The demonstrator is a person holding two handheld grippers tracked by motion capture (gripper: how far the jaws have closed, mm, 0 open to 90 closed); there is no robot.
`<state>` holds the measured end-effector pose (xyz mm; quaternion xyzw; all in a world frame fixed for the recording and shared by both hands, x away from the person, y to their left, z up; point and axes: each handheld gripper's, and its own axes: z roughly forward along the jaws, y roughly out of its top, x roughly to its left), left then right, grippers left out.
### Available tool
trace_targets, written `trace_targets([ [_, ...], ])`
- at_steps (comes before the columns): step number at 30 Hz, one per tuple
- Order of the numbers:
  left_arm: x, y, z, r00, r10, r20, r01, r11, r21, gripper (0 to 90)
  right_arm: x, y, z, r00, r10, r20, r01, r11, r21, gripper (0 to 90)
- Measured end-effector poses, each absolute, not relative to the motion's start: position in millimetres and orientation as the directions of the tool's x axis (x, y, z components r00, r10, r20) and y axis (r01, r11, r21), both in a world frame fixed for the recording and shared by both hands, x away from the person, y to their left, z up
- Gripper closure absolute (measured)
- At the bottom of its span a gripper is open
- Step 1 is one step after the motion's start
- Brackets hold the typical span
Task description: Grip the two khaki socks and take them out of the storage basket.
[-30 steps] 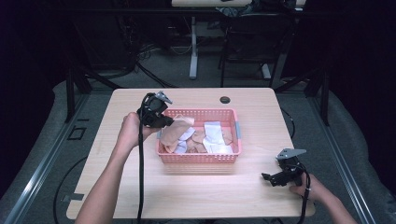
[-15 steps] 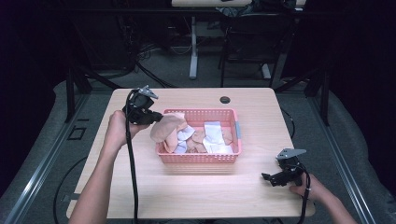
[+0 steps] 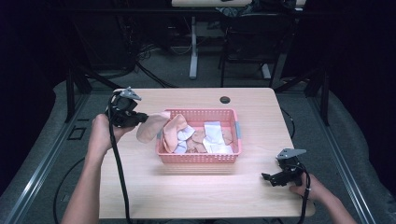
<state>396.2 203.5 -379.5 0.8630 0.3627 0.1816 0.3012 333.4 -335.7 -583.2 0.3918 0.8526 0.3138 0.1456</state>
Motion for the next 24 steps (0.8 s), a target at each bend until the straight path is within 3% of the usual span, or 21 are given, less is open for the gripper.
trace_targets([
  [11, 386, 228, -395, 0.631, 0.772, 0.076, 0.551, -0.515, 0.657, 86.7, 334, -336, -583, -0.652, 0.759, -0.002, 0.576, 0.496, 0.650, 0.0],
  [24, 390, 237, -405, 0.582, 0.804, 0.124, 0.584, -0.519, 0.624, 86.6, 334, -336, -583, -0.651, 0.759, -0.001, 0.576, 0.496, 0.650, 0.0],
])
